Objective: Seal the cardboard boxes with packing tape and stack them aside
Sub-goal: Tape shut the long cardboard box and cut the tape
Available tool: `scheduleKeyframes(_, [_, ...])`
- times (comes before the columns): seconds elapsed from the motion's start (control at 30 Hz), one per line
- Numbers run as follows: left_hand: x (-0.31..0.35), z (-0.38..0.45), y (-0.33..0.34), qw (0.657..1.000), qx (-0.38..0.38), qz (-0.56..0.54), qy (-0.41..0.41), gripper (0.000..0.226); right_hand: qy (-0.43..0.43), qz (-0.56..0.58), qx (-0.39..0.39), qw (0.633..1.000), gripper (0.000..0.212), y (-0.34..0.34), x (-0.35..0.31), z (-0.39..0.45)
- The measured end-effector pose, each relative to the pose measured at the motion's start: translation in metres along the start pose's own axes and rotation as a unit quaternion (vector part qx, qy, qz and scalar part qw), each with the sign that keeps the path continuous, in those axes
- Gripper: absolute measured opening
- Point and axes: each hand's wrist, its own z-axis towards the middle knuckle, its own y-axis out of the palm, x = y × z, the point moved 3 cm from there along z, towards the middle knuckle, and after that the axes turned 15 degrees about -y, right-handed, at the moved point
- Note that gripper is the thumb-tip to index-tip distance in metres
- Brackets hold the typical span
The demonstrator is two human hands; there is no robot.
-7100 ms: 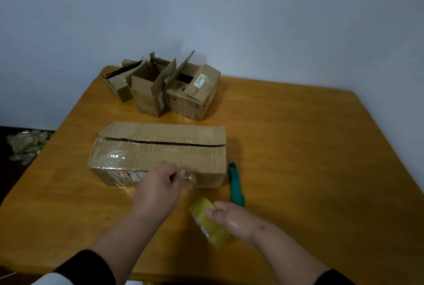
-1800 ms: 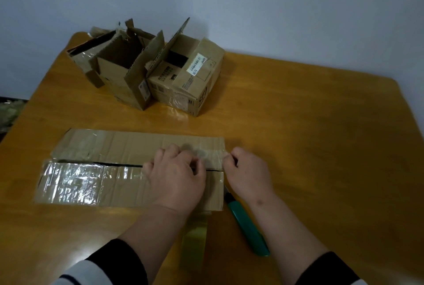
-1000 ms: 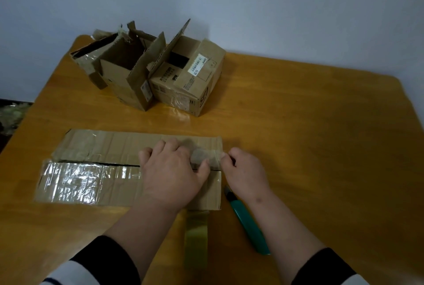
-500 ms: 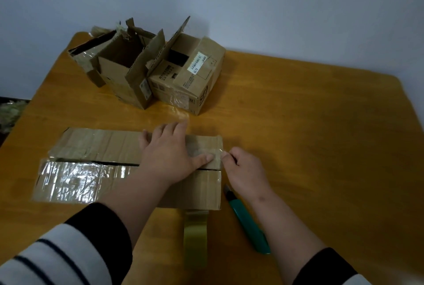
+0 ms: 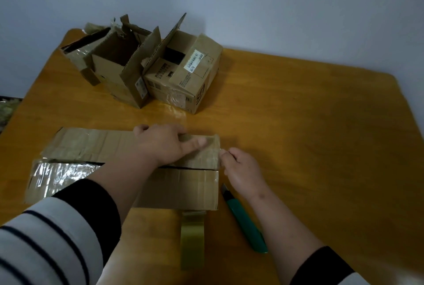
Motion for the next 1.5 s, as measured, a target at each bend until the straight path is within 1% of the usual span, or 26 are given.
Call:
scheduleKeyframes(0.03, [0.002, 0.000, 0.004, 0.999, 0.012, 0.040, -0.007, 0.088, 0.005, -0.002, -0.002, 1.000, 0.042, 0.001, 0.000, 0.000])
scheduleKeyframes(0.07, [0.005, 0.000, 0.006, 0.998, 0.026, 0.061, -0.012, 0.090, 0.007, -0.009, -0.003, 1.000, 0.046, 0.001, 0.001, 0.000])
scheduleKeyframes(0.13, [0.008, 0.001, 0.010, 0.998, 0.039, 0.050, -0.012, 0.074, 0.007, -0.031, -0.001, 1.000, 0.050, 0.001, 0.002, 0.001])
scheduleKeyframes(0.17, [0.007, 0.002, 0.010, 0.999, 0.035, 0.035, -0.006, 0.065, 0.010, -0.035, 0.001, 0.999, 0.050, 0.001, 0.002, 0.001])
scheduleKeyframes(0.23, [0.005, 0.004, 0.011, 1.000, 0.026, 0.017, 0.004, 0.054, 0.017, -0.031, 0.011, 0.999, 0.050, 0.000, 0.003, 0.003])
scheduleKeyframes(0.3, [0.004, 0.004, 0.010, 0.999, 0.025, 0.016, 0.013, 0.050, 0.023, -0.046, 0.027, 0.998, 0.051, -0.001, 0.004, 0.004])
scheduleKeyframes(0.37, [0.005, 0.005, 0.010, 0.999, 0.028, 0.015, 0.015, 0.049, 0.030, -0.098, 0.039, 0.994, 0.054, 0.000, 0.001, 0.005])
scheduleKeyframes(0.43, [0.005, 0.006, 0.011, 0.999, 0.034, 0.016, 0.019, 0.048, 0.046, -0.153, 0.034, 0.987, 0.055, 0.002, -0.002, 0.007])
scheduleKeyframes(0.47, [0.005, 0.006, 0.012, 0.999, 0.037, 0.012, 0.022, 0.048, 0.061, -0.162, 0.027, 0.985, 0.053, 0.003, -0.003, 0.008])
scheduleKeyframes(0.5, [0.004, 0.007, 0.012, 0.999, 0.040, 0.007, 0.025, 0.048, 0.082, -0.146, 0.021, 0.986, 0.051, 0.004, -0.002, 0.009])
scheduleKeyframes(0.53, [0.004, 0.007, 0.013, 0.999, 0.042, 0.001, 0.028, 0.047, 0.103, -0.104, 0.016, 0.989, 0.049, 0.004, 0.000, 0.009])
scheduleKeyframes(0.63, [0.004, 0.007, 0.013, 0.999, 0.036, -0.006, 0.037, 0.045, 0.123, 0.079, -0.006, 0.989, 0.042, 0.007, 0.003, 0.010])
scheduleKeyframes(0.7, [0.004, 0.007, 0.013, 0.999, 0.030, -0.007, 0.039, 0.044, 0.110, 0.120, -0.023, 0.986, 0.034, 0.006, 0.002, 0.009])
scheduleKeyframes(0.83, [0.003, 0.007, 0.009, 0.999, 0.022, -0.021, 0.035, 0.041, 0.091, 0.163, -0.036, 0.982, 0.021, 0.002, 0.003, 0.009])
scheduleKeyframes(0.9, [0.004, 0.008, 0.009, 0.999, 0.006, -0.013, 0.037, 0.046, 0.091, 0.187, -0.030, 0.978, 0.018, 0.000, 0.003, 0.008])
scheduleKeyframes(0.93, [0.004, 0.007, 0.009, 0.999, -0.006, 0.001, 0.039, 0.052, 0.089, 0.189, -0.030, 0.977, 0.018, 0.000, 0.002, 0.007])
scheduleKeyframes(0.97, [0.005, 0.006, 0.009, 0.999, -0.017, 0.020, 0.041, 0.059, 0.084, 0.175, -0.035, 0.980, 0.019, 0.001, 0.001, 0.005])
scheduleKeyframes(1.03, [0.006, 0.004, 0.008, 0.997, -0.023, 0.053, 0.046, 0.065, 0.068, 0.116, -0.055, 0.989, 0.027, 0.003, 0.000, 0.004])
scheduleKeyframes(1.07, [0.006, 0.002, 0.006, 0.997, -0.022, 0.060, 0.049, 0.066, 0.063, 0.094, -0.063, 0.992, 0.030, 0.004, -0.001, 0.003])
scheduleKeyframes(1.17, [0.006, 0.000, 0.000, 0.997, -0.028, 0.050, 0.060, 0.071, 0.064, 0.077, -0.077, 0.992, 0.032, 0.002, -0.005, 0.004])
scheduleKeyframes(1.23, [0.004, -0.001, -0.003, 0.995, -0.044, 0.047, 0.072, 0.080, 0.062, 0.058, -0.093, 0.992, 0.029, 0.000, -0.007, 0.005])
scheduleKeyframes(1.3, [0.002, -0.002, -0.005, 0.994, -0.058, 0.053, 0.082, 0.090, 0.063, 0.067, -0.095, 0.991, 0.023, -0.002, -0.008, 0.006])
scheduleKeyframes(1.5, [0.000, -0.007, -0.006, 0.989, -0.059, 0.089, 0.105, 0.112, 0.066, 0.061, -0.056, 0.994, 0.017, -0.009, -0.012, 0.008])
